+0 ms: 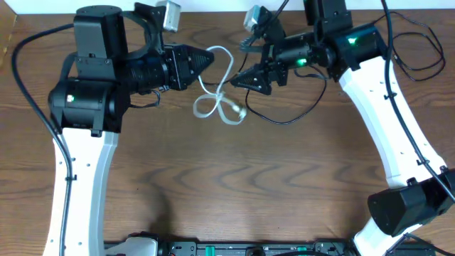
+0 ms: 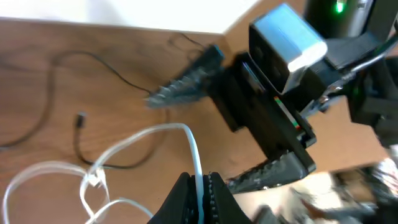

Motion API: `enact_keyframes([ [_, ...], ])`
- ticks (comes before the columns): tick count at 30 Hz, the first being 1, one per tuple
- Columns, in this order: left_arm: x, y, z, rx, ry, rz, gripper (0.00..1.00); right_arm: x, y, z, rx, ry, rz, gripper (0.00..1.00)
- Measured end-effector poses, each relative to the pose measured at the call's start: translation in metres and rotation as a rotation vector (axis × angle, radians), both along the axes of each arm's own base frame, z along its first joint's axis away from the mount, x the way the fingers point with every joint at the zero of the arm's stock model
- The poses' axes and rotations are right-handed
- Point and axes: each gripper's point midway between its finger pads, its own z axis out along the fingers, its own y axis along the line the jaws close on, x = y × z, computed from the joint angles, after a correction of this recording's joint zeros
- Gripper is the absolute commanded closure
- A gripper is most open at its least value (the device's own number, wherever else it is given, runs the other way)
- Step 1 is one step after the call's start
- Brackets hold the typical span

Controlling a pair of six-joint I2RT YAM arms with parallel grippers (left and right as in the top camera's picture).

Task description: Untangle cables

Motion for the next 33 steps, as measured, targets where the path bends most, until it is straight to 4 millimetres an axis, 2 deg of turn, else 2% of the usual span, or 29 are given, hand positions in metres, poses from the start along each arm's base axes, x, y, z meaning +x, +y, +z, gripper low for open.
enact_keyframes([
  [4,-0.004,-0.011,-0.014,-0.033,0.083,-0.075,0.92,-0.004,0.01,0.006,0.021,-0.076,0.049,0.2],
  [10,-0.004,-0.028,-0.035,-0.046,0.175,-0.137,0.93,-0.004,0.012,0.007,0.024,-0.118,0.066,0.37],
  [17,-0.001,-0.032,-0.036,-0.039,0.161,-0.141,0.93,-0.006,0.012,0.007,0.026,-0.121,0.077,0.53],
  [26,0.005,-0.029,-0.037,-0.02,0.142,-0.118,0.93,-0.011,0.013,0.005,0.033,-0.102,0.099,0.92],
  [29,0.006,-0.029,-0.037,-0.016,0.139,-0.113,0.92,-0.011,0.012,0.003,0.028,-0.101,0.095,0.99],
  [33,-0.006,-0.038,-0.038,-0.032,0.173,-0.158,0.92,-0.004,0.012,0.003,0.022,-0.128,0.078,0.99],
])
